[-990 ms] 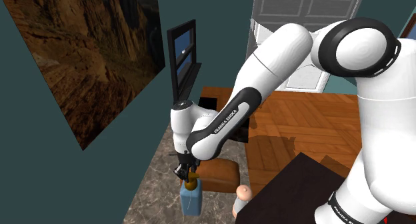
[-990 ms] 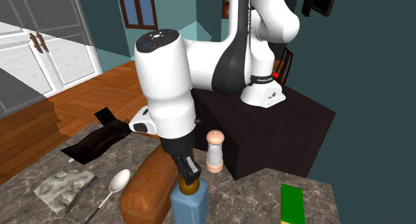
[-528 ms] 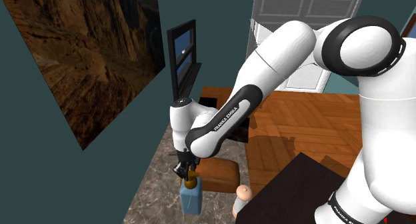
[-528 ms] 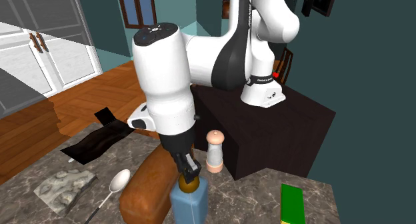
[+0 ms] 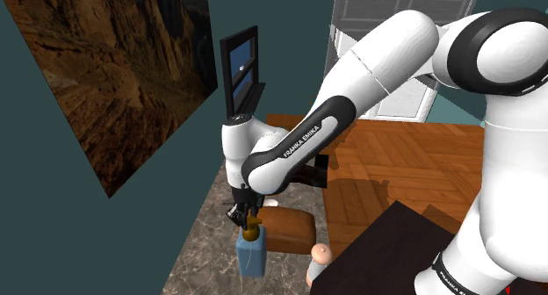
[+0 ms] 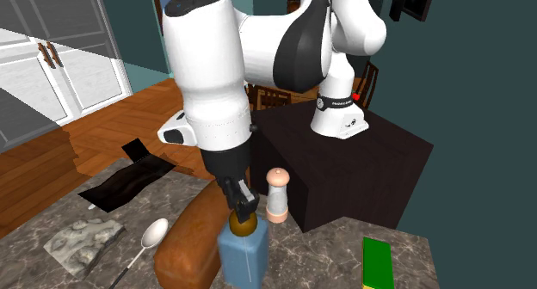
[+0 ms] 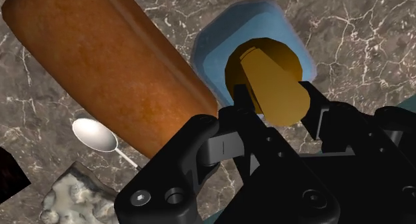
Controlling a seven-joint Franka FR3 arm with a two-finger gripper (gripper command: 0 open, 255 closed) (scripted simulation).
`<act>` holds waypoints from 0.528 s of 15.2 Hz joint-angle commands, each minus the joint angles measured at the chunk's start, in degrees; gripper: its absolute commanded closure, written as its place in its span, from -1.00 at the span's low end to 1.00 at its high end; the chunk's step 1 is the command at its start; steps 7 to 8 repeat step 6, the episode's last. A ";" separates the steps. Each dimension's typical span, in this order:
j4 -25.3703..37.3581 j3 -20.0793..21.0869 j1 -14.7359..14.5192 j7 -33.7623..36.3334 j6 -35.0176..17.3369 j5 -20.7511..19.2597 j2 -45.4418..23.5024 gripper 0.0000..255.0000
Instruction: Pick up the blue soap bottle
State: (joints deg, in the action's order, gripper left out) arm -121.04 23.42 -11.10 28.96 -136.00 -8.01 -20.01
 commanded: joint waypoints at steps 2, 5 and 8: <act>0.03 0.55 0.51 -0.75 1.87 1.12 2.00 1.00; 0.31 0.87 0.76 -1.17 3.25 1.82 3.20 1.00; 0.30 0.87 0.76 -1.18 3.25 1.82 3.21 1.00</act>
